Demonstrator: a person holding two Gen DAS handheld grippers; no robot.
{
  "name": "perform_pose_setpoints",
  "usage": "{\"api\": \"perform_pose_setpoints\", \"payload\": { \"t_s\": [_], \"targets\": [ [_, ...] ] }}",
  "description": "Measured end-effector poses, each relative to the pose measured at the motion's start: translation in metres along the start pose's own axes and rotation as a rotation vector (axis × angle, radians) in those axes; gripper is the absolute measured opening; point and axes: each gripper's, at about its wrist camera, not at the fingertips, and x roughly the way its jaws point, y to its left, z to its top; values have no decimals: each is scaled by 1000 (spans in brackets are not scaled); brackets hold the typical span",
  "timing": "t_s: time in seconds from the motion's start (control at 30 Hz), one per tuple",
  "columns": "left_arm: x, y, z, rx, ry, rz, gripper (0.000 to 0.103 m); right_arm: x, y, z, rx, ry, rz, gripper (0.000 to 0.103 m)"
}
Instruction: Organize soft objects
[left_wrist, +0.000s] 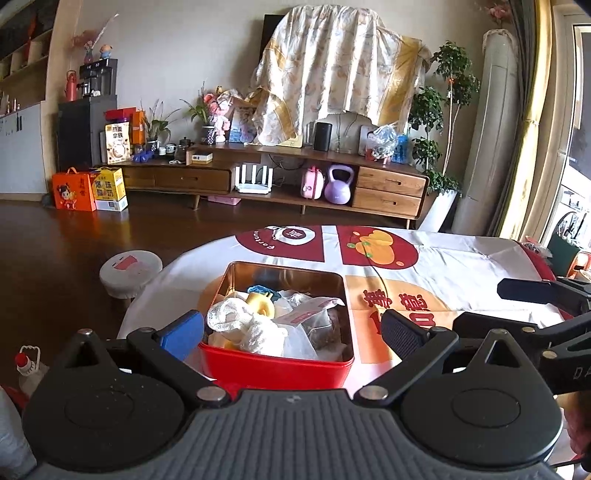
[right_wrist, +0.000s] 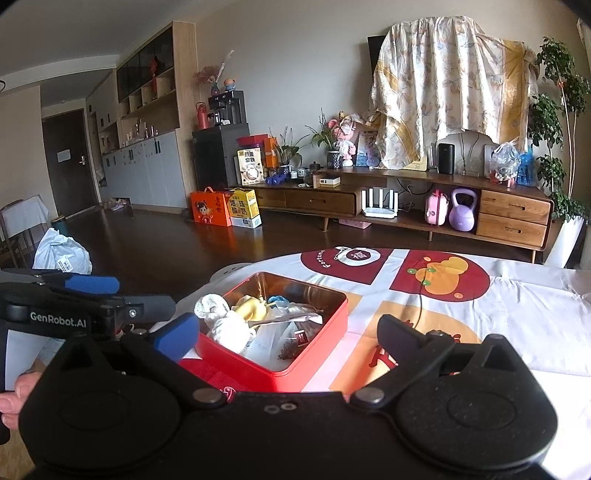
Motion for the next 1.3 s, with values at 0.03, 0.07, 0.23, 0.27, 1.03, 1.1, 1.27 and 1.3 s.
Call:
{"api": "perform_pose_setpoints", "payload": {
  "t_s": [0.03, 0.07, 0.23, 0.27, 1.03, 1.1, 1.27, 1.3],
  "targets": [
    [0, -1, 0, 1, 0, 1, 103, 0, 0, 0, 4, 0, 2, 103],
    [0, 0, 0, 2, -2, -1, 103, -1, -1, 0, 6, 0, 1, 103],
    [-2, -2, 0, 7, -3, -2, 103, -3, -3, 1, 16, 2, -13, 103],
    [-2, -3, 0, 7, -4, -2, 103, -2, -3, 1, 17, 3, -14, 103],
    [-13, -3, 5, 14, -21, -3, 103, 1, -7, 3, 25, 2, -26, 103],
    [-14, -3, 6, 14, -22, -3, 103, 2, -5, 2, 24, 0, -26, 103],
    [-14, -3, 6, 13, -23, -6, 103, 2, -4, 2, 24, 0, -26, 103],
    [-14, -3, 6, 14, -23, -6, 103, 2, -4, 2, 26, -1, -26, 103]
  ]
}}
